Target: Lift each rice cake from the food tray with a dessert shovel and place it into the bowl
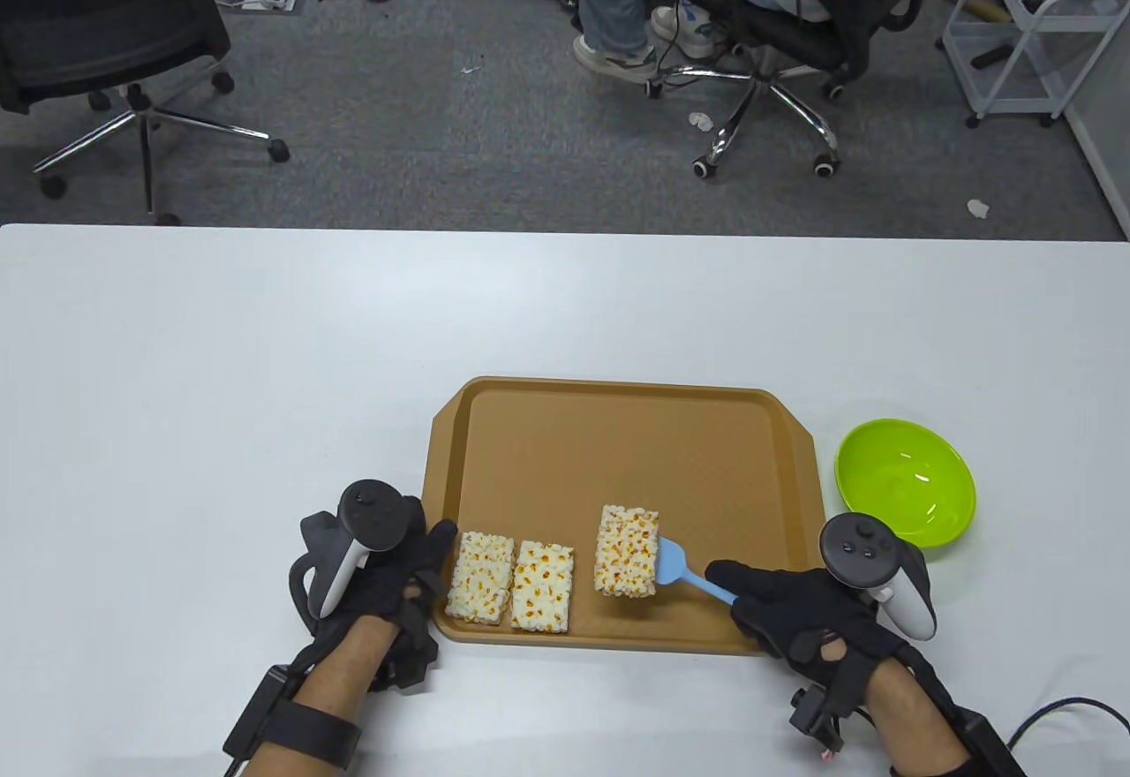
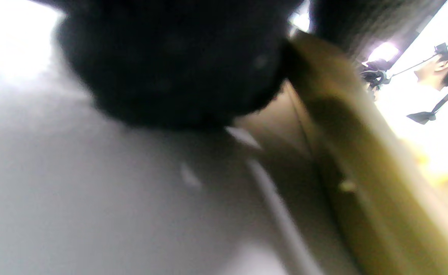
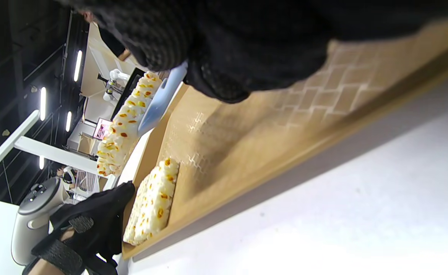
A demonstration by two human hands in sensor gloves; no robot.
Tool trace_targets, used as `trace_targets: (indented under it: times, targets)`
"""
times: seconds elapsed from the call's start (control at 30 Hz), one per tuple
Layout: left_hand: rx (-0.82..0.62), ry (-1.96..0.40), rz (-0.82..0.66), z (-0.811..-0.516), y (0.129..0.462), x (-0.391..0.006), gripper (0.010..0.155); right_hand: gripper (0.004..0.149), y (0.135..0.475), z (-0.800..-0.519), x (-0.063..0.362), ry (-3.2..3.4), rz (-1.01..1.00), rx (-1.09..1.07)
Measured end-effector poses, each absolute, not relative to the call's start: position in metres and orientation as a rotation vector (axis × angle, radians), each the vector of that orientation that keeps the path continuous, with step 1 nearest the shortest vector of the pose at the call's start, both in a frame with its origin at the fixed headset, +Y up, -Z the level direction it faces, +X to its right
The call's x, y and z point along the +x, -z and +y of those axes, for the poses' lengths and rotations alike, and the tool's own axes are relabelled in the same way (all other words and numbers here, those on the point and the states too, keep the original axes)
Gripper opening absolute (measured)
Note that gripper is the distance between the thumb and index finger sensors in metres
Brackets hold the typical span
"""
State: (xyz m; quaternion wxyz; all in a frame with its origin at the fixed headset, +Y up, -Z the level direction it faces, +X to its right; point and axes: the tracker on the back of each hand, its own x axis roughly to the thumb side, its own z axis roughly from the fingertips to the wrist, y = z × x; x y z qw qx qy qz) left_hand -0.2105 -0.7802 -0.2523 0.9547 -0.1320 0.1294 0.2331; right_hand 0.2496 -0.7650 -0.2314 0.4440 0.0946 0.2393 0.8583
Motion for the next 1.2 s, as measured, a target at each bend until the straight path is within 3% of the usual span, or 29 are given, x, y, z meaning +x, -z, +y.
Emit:
trace_targets:
  times: [0.7, 1.2]
  targets:
    - [-0.273, -0.483, 0.263, -0.780, 0.252, -0.211, 0.067, 0.056, 0.229, -0.713, 0.347, -2.050, 0.221, -0.070]
    - [-0.275, -0.490, 0.264, -0.779, 0.251, -0.211, 0.067, 0.055, 0.221, -0.716, 0.416, -2.015, 0.147, -0.415]
